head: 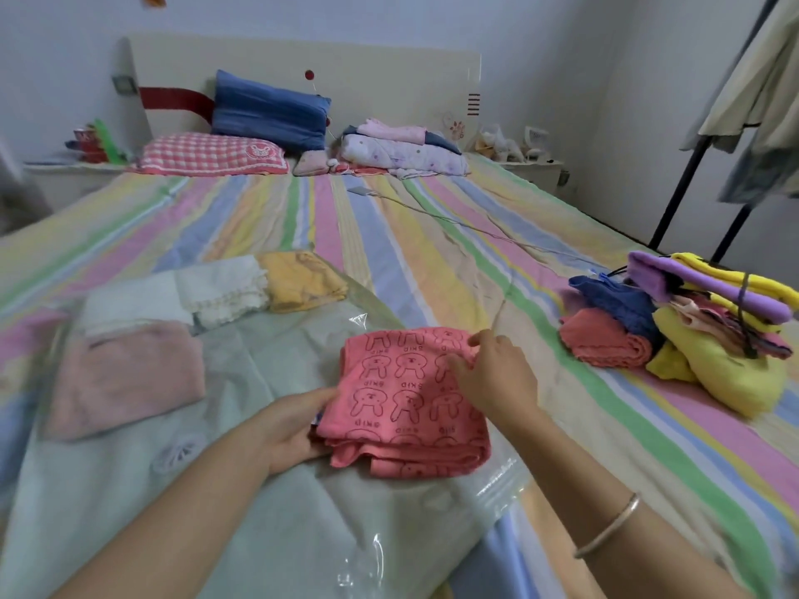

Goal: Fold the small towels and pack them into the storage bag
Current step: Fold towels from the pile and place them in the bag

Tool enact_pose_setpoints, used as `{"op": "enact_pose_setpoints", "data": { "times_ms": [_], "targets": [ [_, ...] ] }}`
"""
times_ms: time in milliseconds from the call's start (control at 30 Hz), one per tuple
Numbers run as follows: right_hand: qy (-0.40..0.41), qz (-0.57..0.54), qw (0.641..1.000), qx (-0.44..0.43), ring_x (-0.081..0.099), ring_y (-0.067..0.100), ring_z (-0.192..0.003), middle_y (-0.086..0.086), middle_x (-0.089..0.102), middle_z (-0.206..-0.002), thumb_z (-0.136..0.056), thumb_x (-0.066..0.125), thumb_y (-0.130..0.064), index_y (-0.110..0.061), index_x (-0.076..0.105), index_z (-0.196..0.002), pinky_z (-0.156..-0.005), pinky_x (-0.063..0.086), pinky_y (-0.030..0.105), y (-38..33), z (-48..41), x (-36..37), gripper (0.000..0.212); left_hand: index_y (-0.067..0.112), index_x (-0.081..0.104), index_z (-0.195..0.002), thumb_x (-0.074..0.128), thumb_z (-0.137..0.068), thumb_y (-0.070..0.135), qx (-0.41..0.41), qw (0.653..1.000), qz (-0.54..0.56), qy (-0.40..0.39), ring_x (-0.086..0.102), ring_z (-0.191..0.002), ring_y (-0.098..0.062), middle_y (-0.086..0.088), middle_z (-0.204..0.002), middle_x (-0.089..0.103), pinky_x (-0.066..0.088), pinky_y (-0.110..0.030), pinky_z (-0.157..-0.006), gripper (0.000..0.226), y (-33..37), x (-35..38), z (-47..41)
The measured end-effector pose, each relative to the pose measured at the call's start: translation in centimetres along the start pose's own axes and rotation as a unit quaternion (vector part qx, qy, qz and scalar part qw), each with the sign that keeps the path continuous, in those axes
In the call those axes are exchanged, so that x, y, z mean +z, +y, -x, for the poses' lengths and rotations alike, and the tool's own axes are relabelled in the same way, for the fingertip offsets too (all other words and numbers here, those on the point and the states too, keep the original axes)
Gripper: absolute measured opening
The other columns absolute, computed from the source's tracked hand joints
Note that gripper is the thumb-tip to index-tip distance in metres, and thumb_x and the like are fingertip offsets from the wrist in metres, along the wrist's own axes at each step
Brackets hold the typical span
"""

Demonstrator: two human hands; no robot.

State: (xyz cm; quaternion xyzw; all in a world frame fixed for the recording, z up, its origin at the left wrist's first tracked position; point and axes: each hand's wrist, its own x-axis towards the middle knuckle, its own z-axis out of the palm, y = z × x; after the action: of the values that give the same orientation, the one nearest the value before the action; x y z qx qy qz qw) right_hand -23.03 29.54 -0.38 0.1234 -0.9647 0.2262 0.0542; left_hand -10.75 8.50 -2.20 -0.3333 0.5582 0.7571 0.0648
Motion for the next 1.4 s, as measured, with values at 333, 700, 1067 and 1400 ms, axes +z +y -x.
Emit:
{"op": "enact_pose_setpoints", "data": {
  "times_ms": [333, 700, 1067, 1400],
  "targets": [
    [-0.185, -0.333, 0.91, 0.165, 0.067, 0.022, -0.067, 0.009, 0.07, -0.082, -0.082, 0.067, -0.027, -0.005, 0.064, -0.098, -0.058, 0.054, 0.025, 0.1, 0.9, -0.4, 0.027, 0.005, 0.055, -0.121, 0.059, -0.087, -0.001, 0.069, 0.991, -0.11, 0.009, 0.064, -0.07, -0.026, -0.017, -0.097, 0.069, 0.052, -0.032, -0.06, 0.034, -0.7, 2.4, 0.2],
    [-0.355, -0.571, 0.712, 0.204, 0.065, 0.029, -0.07, 0.018, 0.066, -0.085, -0.085, 0.043, -0.008, -0.003, 0.054, -0.101, -0.077, 0.056, 0.038, -5.0, 3.9, -0.3, 0.019, 0.004, 0.064, -0.117, 0.056, -0.091, 0.043, 0.05, 0.985, 0.097, -0.133, 0.071, -0.092, -0.029, -0.022, -0.106, 0.071, 0.057, -0.037, -0.079, 0.048, 1.8, -5.6, 6.3],
    [-0.399, -0.397, 0.795, 0.224, 0.071, 0.03, -0.082, 0.021, 0.072, -0.101, -0.085, 0.07, -0.016, 0.0, 0.058, -0.117, -0.076, 0.059, 0.045, -5.1, 5.3, 3.7, 0.038, 0.026, 0.048, -0.088, 0.066, -0.082, 0.028, 0.34, 0.753, -0.471, 0.309, 0.059, -0.087, -0.016, 0.008, -0.095, 0.06, 0.046, -0.031, -0.071, 0.018, -2.5, -5.0, 9.4],
    [-0.293, -0.5, 0.773, 0.258, 0.067, 0.026, -0.076, 0.014, 0.071, -0.084, -0.085, 0.054, -0.002, -0.008, 0.059, -0.106, -0.07, 0.059, 0.04, 0.4, 7.7, -0.8, 0.022, 0.026, 0.06, -0.086, 0.066, -0.072, 0.057, 0.391, 0.653, -0.649, 0.007, 0.057, -0.09, -0.011, 0.011, -0.092, 0.062, 0.049, -0.031, -0.076, 0.035, -8.6, 2.9, 11.5]
  ]
}}
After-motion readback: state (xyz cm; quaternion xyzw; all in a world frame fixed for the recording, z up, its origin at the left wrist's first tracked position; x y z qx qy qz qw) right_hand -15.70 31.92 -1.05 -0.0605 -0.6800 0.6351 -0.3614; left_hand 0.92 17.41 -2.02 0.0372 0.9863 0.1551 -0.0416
